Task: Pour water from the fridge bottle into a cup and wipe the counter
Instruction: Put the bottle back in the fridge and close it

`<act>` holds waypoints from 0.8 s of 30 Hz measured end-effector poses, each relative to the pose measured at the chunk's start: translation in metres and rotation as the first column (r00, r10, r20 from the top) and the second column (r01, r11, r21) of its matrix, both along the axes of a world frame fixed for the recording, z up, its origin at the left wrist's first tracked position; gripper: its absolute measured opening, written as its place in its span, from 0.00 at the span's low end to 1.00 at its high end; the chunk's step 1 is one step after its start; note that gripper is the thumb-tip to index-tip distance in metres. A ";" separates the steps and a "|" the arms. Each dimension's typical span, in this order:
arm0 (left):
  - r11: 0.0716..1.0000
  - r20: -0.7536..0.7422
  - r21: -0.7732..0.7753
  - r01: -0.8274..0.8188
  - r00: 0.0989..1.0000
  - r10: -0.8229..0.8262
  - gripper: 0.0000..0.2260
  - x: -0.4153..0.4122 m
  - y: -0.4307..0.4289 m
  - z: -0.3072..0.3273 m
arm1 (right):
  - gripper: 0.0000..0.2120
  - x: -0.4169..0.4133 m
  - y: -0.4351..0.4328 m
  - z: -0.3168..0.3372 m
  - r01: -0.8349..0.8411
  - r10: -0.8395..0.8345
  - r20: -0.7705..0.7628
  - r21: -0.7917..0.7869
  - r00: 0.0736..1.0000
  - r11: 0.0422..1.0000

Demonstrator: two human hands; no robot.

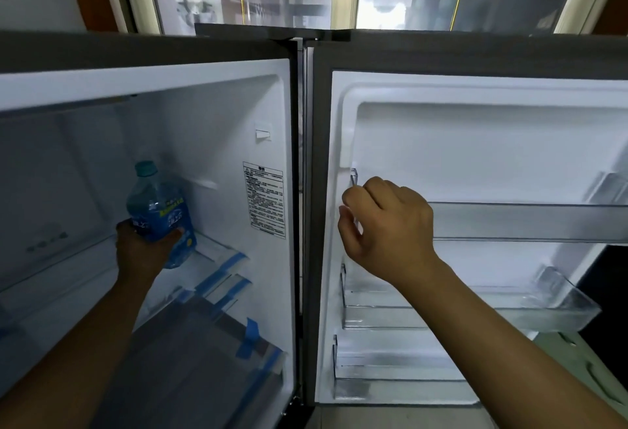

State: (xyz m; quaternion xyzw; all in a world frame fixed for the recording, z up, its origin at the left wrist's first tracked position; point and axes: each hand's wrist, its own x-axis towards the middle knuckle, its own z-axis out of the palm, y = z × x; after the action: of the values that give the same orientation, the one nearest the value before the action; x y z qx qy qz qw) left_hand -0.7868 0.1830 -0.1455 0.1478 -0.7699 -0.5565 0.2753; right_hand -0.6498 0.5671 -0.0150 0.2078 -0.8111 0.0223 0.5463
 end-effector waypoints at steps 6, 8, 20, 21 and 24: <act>1.000 0.077 0.019 -0.013 0.997 0.012 0.36 0.027 0.010 0.003 | 0.15 0.017 0.018 0.002 -0.019 0.011 0.169 0.045 0.986 0.999; 0.997 0.071 -0.006 -0.074 0.995 0.074 0.32 0.048 0.027 0.013 | 0.20 0.027 0.040 0.003 -0.027 0.028 0.186 -0.009 0.982 1.000; 0.884 -0.480 -0.456 0.102 0.808 -0.341 0.21 0.202 0.307 0.120 | 0.26 0.074 0.286 -0.001 0.147 -0.101 0.115 -0.528 0.988 0.837; 0.838 -0.495 -0.537 0.092 0.770 -0.402 0.22 0.208 0.336 0.128 | 0.26 0.077 0.305 -0.002 0.150 -0.099 0.120 -0.566 0.988 0.811; 0.640 -0.404 -0.767 0.054 0.733 -0.547 0.24 0.210 0.414 0.142 | 0.33 0.084 0.343 0.004 0.144 -0.008 0.194 -0.703 0.981 0.697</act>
State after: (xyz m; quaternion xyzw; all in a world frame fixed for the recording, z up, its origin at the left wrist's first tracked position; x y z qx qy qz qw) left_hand -0.5766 0.5966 -0.0033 -0.2950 -0.8052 -0.2707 0.4374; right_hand -0.5655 0.9102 -0.0110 -0.0566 -0.7919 0.3302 0.5106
